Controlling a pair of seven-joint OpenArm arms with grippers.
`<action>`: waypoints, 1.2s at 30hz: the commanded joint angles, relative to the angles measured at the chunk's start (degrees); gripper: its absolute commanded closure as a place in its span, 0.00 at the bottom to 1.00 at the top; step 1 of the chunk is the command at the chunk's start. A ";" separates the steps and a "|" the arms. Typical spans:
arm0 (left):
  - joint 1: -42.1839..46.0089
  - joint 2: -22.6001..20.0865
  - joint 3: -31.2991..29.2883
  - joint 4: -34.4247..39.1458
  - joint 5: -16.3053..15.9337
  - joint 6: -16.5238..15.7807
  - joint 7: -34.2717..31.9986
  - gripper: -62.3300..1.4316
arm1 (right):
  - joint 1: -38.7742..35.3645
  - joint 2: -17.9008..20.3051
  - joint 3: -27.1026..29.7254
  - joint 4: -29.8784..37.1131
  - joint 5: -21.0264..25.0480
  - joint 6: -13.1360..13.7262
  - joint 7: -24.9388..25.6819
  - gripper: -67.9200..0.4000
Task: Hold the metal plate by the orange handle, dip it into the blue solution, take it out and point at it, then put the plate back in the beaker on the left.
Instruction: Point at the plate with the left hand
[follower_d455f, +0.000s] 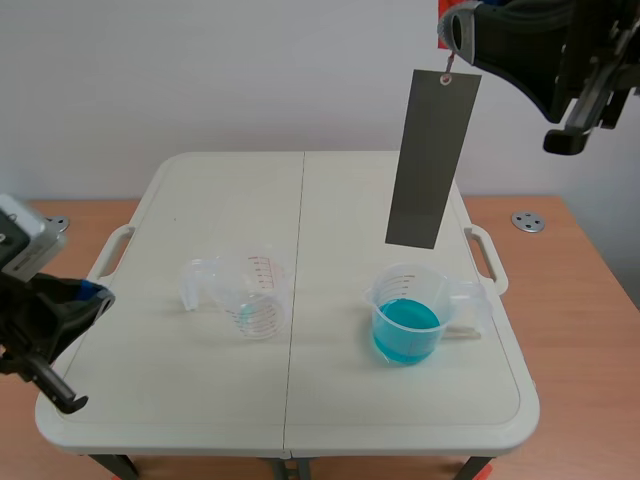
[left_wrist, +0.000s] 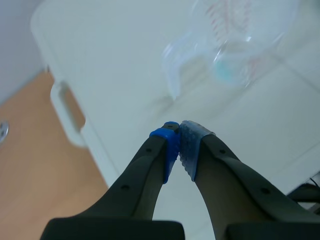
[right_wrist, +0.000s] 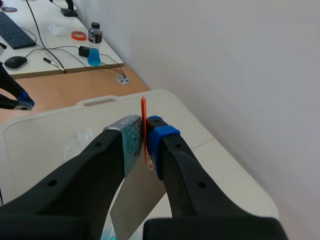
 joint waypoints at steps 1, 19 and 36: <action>-1.33 -0.31 2.03 0.96 -0.44 -1.46 -0.74 0.95 | 0.50 0.76 0.48 0.11 0.83 0.31 1.27 0.95; -20.83 8.15 21.03 -1.05 -0.09 -5.92 4.11 0.95 | 0.50 0.76 0.46 0.11 0.81 0.31 1.27 0.95; -27.89 14.49 29.42 -5.51 0.90 -10.19 8.04 0.95 | 0.50 0.76 0.46 0.11 0.81 0.31 1.27 0.95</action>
